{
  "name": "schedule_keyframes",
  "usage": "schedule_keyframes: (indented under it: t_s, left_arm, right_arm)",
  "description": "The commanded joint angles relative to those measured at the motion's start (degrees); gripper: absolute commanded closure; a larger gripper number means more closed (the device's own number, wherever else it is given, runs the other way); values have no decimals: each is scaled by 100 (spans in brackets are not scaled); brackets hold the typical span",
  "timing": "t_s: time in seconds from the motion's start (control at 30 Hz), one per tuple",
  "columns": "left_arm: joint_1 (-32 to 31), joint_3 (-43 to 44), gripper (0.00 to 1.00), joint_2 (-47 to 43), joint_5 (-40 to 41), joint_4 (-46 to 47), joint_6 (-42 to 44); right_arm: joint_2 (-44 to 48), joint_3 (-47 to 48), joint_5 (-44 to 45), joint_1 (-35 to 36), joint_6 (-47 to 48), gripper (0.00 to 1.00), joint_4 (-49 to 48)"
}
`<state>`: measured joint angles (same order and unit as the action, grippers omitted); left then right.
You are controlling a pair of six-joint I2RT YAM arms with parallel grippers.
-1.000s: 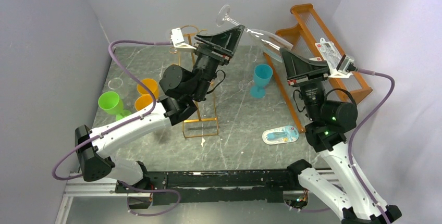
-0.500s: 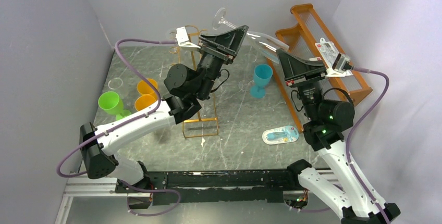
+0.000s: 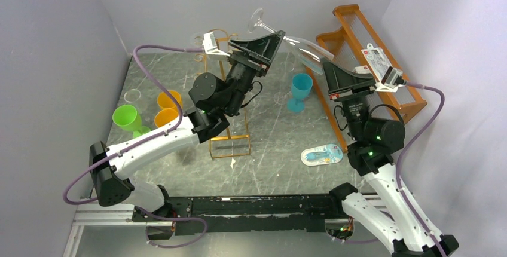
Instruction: Place the wine glass upside down on the wine glass rack
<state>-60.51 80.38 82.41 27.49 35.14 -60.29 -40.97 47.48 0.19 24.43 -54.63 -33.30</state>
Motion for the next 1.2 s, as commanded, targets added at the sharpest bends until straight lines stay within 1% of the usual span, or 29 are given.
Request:
schedule_keyframes:
  t_s: [0.0,0.2,0.33,0.4,0.53,0.93,1.0,1.07,1.13,1.17]
  left_arm:
    - [-40,56,26,-78,223,-331,-124]
    - [-40,109,25,-26,390,-207,96]
    - [-40,57,31,2,208,397,425]
    - [-40,162,35,39,119,383,486]
    - [-41,170,43,95,44,336,387]
    - [-44,133,72,133,-119,631,418]
    - [-40,115,79,129,-141,678,434]
    - [-40,74,94,106,-174,755,481]
    - [-33,12,95,93,-287,906,606]
    - [-31,3,95,75,-380,1035,824]
  right_arm:
    - [125,10,151,-16,-103,100,-379]
    - [115,18,-211,-13,-68,100,-451]
    - [167,18,-263,-16,-10,100,-306]
    - [169,-14,-326,-14,-42,100,-291]
    - [138,-54,-482,-12,-136,100,-339]
    - [111,-113,-668,-13,-226,100,-342]
    - [116,-122,-676,-13,-230,100,-329]
    - [114,-125,-684,-15,-223,100,-306]
    - [122,-113,-680,-13,-208,100,-212]
    - [137,-85,-682,-15,-176,100,-129]
